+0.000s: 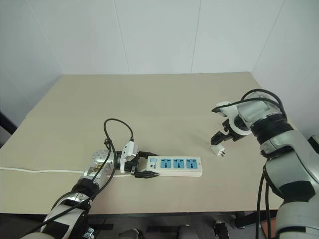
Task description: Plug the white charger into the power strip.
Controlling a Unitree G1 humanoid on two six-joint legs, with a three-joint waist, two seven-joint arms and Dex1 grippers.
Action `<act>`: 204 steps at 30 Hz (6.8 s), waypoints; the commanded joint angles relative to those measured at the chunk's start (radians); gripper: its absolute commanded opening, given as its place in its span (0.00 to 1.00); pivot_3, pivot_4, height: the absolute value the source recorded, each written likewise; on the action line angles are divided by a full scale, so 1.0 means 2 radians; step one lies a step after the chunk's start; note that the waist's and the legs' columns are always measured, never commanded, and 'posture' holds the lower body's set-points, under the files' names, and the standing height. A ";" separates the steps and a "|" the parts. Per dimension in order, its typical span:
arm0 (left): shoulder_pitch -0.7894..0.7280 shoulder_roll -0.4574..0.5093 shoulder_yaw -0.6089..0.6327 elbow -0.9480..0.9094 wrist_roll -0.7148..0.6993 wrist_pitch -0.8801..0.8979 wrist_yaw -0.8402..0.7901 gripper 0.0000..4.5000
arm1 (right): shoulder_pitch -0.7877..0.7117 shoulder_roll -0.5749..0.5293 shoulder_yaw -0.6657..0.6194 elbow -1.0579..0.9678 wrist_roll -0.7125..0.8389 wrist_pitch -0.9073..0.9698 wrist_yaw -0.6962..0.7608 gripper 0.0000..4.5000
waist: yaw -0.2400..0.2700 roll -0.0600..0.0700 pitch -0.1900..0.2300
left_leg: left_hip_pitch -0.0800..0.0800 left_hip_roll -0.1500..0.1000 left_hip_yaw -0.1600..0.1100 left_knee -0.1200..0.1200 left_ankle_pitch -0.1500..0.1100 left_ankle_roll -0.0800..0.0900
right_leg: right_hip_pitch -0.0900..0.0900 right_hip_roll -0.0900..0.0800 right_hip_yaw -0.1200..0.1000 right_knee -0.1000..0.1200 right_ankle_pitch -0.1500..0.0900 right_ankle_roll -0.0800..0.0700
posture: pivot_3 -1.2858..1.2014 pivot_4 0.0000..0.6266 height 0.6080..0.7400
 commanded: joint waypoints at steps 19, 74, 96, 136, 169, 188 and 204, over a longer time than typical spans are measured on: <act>0.030 0.013 -0.014 -0.027 0.005 0.024 0.023 0.74 | 0.001 0.084 -0.018 0.097 -0.087 -0.080 0.031 1.00 | -0.001 0.001 0.000 | 0.001 0.000 0.000 0.000 0.000 0.000 | 0.000 0.000 0.000 0.001 0.000 0.000 | 0.52 0.24 1.00; -0.016 0.047 -0.003 0.049 -0.002 -0.025 -0.029 0.74 | 0.342 0.253 -0.293 -0.307 0.097 -0.462 0.019 0.26 | -0.013 0.000 -0.002 | 0.003 0.000 0.000 0.000 0.000 0.000 | 0.002 0.001 0.001 0.002 0.000 0.000 | 0.52 0.24 1.00; 0.006 0.056 0.000 0.015 -0.005 -0.015 -0.027 0.74 | 0.326 0.270 -0.259 -0.205 0.063 -0.566 0.023 0.26 | -0.012 0.000 -0.002 | 0.004 0.000 0.000 -0.001 0.000 0.000 | 0.002 0.001 0.001 0.002 0.000 0.000 | 0.52 0.24 1.00; 0.041 0.082 -0.001 -0.031 -0.014 0.004 -0.019 0.74 | 0.349 0.203 -0.250 -0.093 0.030 -0.663 0.079 0.26 | -0.010 -0.002 -0.002 | 0.011 0.000 0.000 -0.002 0.000 0.000 | 0.010 0.001 0.001 0.000 -0.002 0.003 | 0.52 0.24 1.00; 0.078 0.100 -0.010 -0.084 -0.035 0.015 -0.014 0.74 | 0.337 0.249 -0.229 -0.024 0.022 -0.685 0.094 0.26 | -0.013 -0.003 -0.004 | 0.015 0.002 0.000 -0.004 0.000 0.000 | 0.012 0.002 0.001 0.001 -0.003 0.002 | 0.52 0.24 1.00; 0.066 0.096 -0.016 -0.073 -0.036 0.013 -0.011 0.74 | 0.328 0.234 -0.212 -0.007 0.017 -0.702 0.096 0.26 | -0.006 -0.004 -0.004 | 0.017 0.002 0.000 -0.004 0.000 0.000 | 0.016 0.002 0.000 -0.002 -0.004 0.002 | 0.52 0.24 1.00; 0.064 0.085 -0.016 -0.071 -0.035 0.010 -0.006 0.74 | 0.321 0.254 -0.197 -0.042 0.019 -0.655 0.108 0.77 | -0.009 -0.005 -0.004 | 0.017 0.002 0.000 -0.004 0.000 0.000 | 0.016 0.002 0.000 -0.002 -0.004 0.002 | 0.52 0.24 1.00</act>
